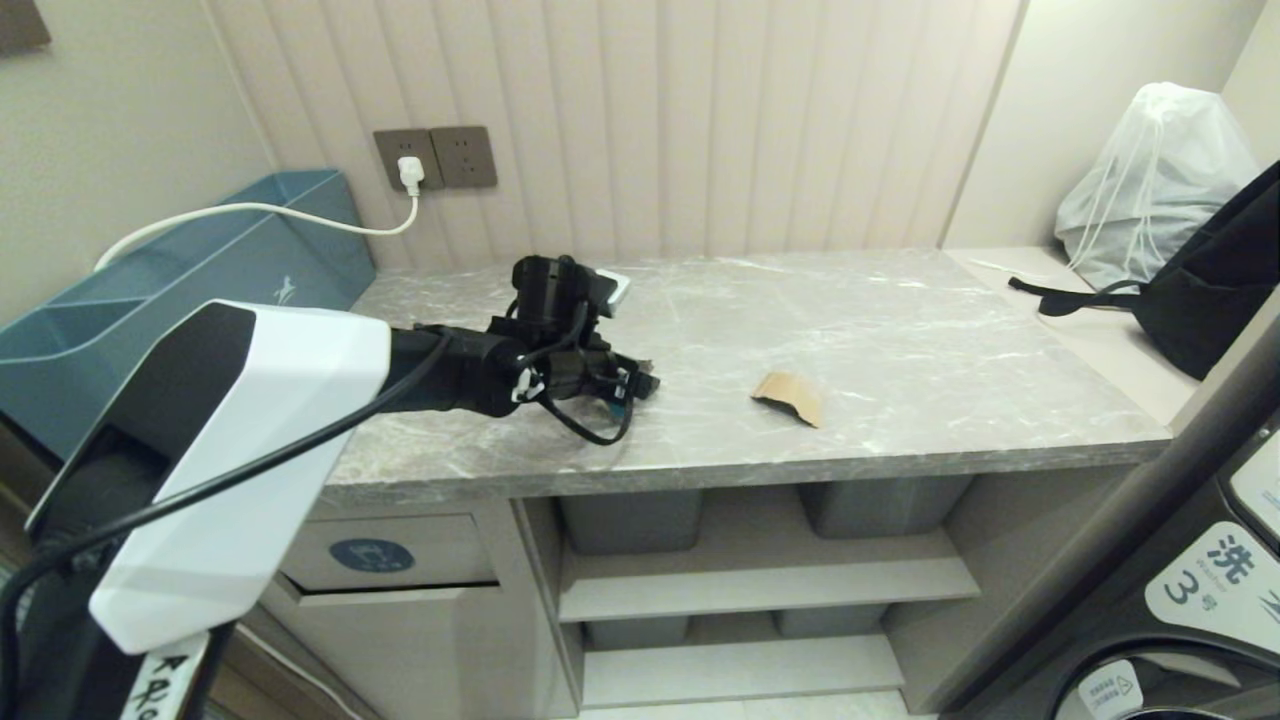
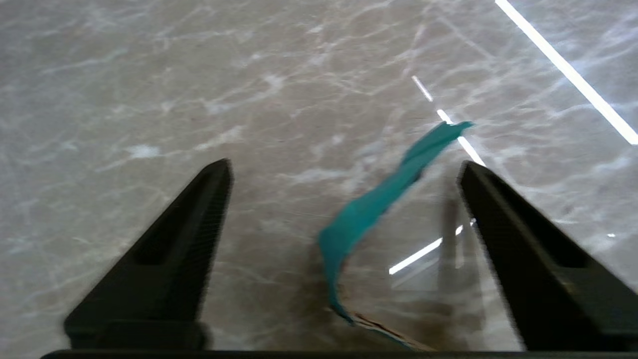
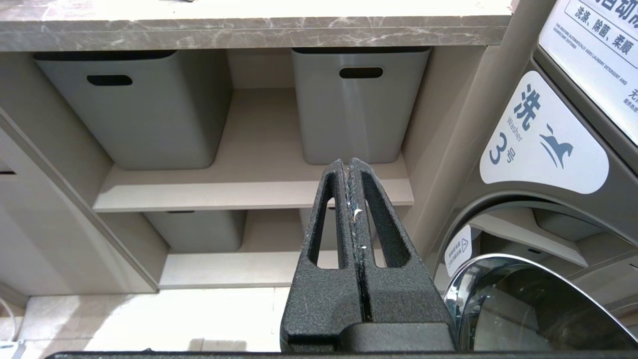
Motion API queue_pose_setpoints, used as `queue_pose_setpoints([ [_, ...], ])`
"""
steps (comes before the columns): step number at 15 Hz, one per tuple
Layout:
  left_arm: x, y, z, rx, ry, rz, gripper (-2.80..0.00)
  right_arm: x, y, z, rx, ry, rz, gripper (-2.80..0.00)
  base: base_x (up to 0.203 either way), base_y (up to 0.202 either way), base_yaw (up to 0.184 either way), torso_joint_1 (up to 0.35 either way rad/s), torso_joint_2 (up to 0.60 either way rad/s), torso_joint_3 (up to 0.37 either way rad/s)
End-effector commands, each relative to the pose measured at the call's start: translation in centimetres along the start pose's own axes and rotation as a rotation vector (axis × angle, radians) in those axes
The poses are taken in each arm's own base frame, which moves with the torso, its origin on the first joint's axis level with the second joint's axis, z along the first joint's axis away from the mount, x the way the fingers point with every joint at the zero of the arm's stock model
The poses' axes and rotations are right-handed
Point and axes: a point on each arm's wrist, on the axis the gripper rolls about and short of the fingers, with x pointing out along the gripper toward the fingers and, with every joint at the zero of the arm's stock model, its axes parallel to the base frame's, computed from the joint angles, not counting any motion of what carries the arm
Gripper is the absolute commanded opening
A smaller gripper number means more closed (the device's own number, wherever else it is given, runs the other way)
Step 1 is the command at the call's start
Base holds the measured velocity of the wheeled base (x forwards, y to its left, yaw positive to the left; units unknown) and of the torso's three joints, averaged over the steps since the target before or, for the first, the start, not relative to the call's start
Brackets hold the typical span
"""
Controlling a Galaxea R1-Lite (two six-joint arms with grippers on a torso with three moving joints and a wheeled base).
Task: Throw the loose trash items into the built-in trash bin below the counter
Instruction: Pick up the garbage, then put the garbage in the trash can
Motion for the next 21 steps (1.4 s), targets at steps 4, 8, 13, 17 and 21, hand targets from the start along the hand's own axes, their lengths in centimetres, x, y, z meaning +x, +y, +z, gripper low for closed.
queue_pose_setpoints([
  [4,-0.1,0.0,0.0,-0.005,0.000,0.011,-2.80,0.0,0.0,0.0,0.000,-0.001,0.001,-2.80,0.000,0.000,0.000,0.000,0.00,0.000],
  [8,-2.9,-0.1,0.6,-0.056,0.012,0.005,-2.80,0.0,0.0,0.0,0.000,-0.002,0.001,-2.80,0.000,0.000,0.000,0.000,0.00,0.000],
  [13,-14.3,0.9,2.5,-0.197,-0.045,0.027,-2.80,0.0,0.0,0.0,0.000,-0.001,0.001,-2.80,0.000,0.000,0.000,0.000,0.00,0.000],
  [17,-27.7,2.4,2.2,-0.467,-0.220,0.147,-2.80,0.0,0.0,0.0,0.000,-0.002,0.001,-2.80,0.000,0.000,0.000,0.000,0.00,0.000],
  [21,-36.4,3.4,-7.8,-0.658,-0.208,0.361,-2.80,0.0,0.0,0.0,0.000,-0.002,0.001,-2.80,0.000,0.000,0.000,0.000,0.00,0.000],
])
